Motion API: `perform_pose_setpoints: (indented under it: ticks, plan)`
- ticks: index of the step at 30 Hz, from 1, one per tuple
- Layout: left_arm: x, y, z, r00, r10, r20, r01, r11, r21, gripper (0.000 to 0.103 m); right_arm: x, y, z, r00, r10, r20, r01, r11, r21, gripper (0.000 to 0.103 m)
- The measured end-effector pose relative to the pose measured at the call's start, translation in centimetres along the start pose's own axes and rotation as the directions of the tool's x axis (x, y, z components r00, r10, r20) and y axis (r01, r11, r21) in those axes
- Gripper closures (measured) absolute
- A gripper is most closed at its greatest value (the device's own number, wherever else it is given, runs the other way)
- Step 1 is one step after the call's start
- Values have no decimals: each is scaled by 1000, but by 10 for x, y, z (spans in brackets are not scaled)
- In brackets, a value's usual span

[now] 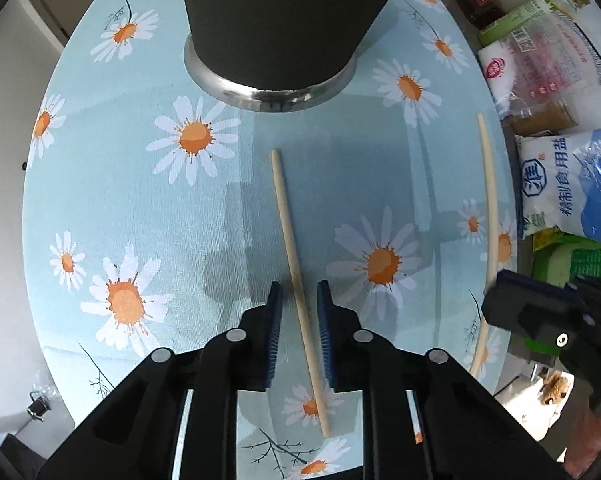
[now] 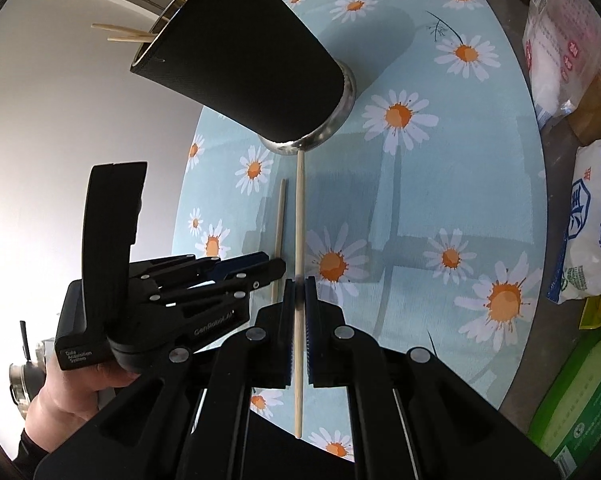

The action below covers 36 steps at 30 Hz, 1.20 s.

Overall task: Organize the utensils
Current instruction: 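Close the right gripper on one chopstick while the left gripper closes on the other, then lift both held chopsticks upright over the black utensil holder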

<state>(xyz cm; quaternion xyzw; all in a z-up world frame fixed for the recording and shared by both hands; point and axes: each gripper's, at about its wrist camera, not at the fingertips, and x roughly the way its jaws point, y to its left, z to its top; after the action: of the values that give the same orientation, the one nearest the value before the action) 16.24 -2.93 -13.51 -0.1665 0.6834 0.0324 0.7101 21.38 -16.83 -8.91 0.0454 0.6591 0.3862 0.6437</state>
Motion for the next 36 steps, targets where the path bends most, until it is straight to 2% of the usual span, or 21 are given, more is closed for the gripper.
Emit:
perform_pose_setpoints:
  ticks: [5,8,14,21,25,31,36]
  plan:
    - [3,-10,3,998,67,17,-67,998,15,97,-2,-4,-1,1000,8,-1,-8,1000,-6,98]
    - [5,-20,2,994,97,45,-98,995,24,97,-1,-5,-1,1000,18,-1,-18,1000,-7,98]
    - [6,-25,0,994,89,70,-90,996,19,99,2,-3,0,1000,17,-1,-17,1000,-12,98]
    - [-8,0,-12,995,24,101,-26,1000,15,99,2,1,-3,999,19,27,-18,1000,-21,97]
    - [-27,12,-19,989,-20,143,17,1000,24,99,2,3,-6,998,40,46,-40,999,-19,97]
    - [-65,32,-33,964,-110,243,104,994,38,99,0,17,-11,990,65,121,-60,997,-43,97]
    - [-93,46,-47,930,-178,320,167,984,62,99,-7,29,-18,978,75,192,-64,996,-65,97]
